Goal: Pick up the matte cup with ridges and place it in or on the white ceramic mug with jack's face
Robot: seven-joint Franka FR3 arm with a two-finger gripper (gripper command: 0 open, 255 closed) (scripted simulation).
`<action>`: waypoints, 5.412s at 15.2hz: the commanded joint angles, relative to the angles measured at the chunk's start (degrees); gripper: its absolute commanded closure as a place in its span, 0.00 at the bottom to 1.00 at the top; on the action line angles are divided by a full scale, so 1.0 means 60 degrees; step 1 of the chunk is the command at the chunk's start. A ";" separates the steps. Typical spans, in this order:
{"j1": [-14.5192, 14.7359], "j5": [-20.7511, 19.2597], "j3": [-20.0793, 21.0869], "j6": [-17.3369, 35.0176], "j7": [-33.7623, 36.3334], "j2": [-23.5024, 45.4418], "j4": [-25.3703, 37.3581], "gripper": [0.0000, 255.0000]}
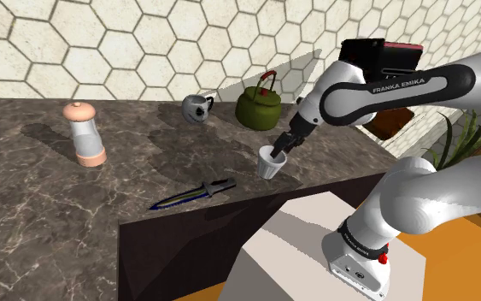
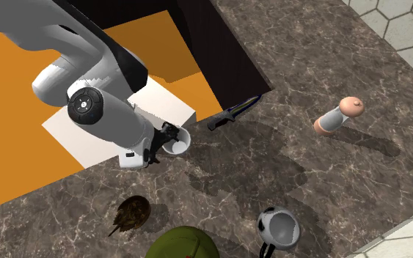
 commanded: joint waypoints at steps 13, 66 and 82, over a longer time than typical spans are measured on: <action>0.0043 0.0037 0.0004 0.0137 -0.0003 0.0104 -0.0022 1.00; 0.0249 0.0238 -0.0096 -0.4053 0.0438 0.4988 0.9009 1.00; -0.0464 0.1171 -0.0093 -0.7069 0.0588 1.2158 1.9092 1.00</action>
